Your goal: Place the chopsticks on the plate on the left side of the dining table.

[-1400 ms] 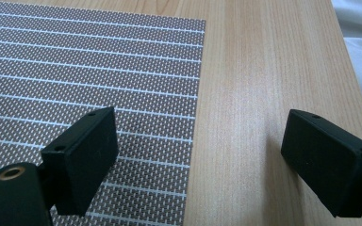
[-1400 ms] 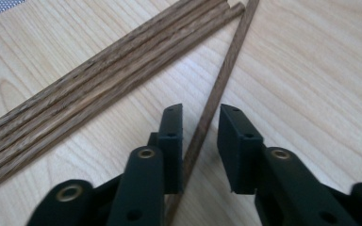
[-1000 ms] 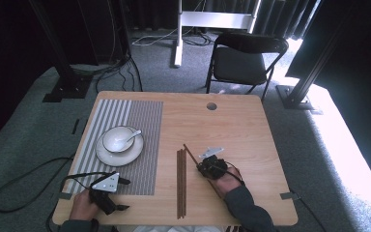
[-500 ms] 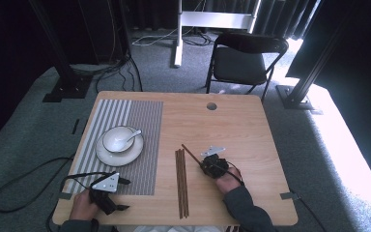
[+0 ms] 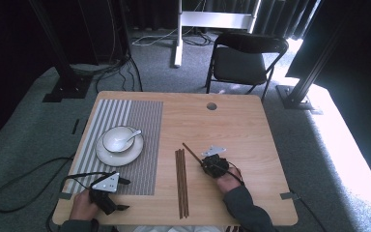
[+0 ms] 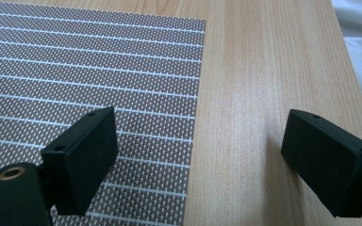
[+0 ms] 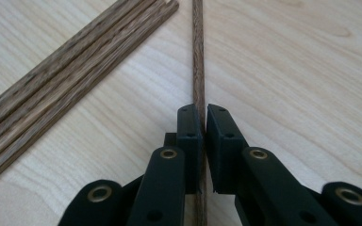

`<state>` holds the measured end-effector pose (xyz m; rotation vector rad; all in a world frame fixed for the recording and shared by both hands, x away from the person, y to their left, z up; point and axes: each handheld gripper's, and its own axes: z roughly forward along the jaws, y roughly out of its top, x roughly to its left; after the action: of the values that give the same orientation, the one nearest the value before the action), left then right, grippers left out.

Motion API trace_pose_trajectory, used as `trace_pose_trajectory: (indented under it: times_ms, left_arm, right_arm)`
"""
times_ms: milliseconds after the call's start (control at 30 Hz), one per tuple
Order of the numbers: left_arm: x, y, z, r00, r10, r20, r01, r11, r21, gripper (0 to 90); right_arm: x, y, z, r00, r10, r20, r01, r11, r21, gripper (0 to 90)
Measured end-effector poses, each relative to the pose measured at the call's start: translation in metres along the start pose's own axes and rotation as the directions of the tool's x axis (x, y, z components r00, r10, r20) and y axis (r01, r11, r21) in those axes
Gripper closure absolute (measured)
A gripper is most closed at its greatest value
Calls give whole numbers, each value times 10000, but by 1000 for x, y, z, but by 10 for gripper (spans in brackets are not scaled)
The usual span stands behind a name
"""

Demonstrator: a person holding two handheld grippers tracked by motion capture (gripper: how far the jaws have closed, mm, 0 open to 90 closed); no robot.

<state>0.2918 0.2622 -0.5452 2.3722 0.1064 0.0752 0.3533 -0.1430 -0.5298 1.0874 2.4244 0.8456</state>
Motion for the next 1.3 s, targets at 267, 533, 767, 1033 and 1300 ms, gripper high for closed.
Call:
trace_pose_trajectory:
  times_ms: [267, 533, 767, 1033, 1300]
  left_arm:
    - [0, 0, 0, 10000, 5, 1, -5, 10000, 5, 117]
    - [0, 0, 0, 10000, 0, -2, 0, 10000, 1, 117]
    - [0, 0, 0, 10000, 2, 0, -2, 10000, 3, 117]
    - [0, 0, 0, 10000, 0, -2, 0, 10000, 1, 117]
    - [0, 0, 0, 10000, 3, 0, -3, 10000, 2, 117]
  right_arm:
    - [2, 3, -5, 9999, -145, 22, 146, 9987, -496, 842]
    - [8, 5, -6, 9987, -508, -40, 503, 9960, -742, 842]
    - [16, 7, -4, 9965, -822, -151, 805, 9926, -908, 842]
    - [23, 9, -4, 9927, -1170, -292, 1131, 9874, -1110, 842]
    - [29, 11, -4, 9868, -1559, -429, 1496, 9810, -1233, 842]
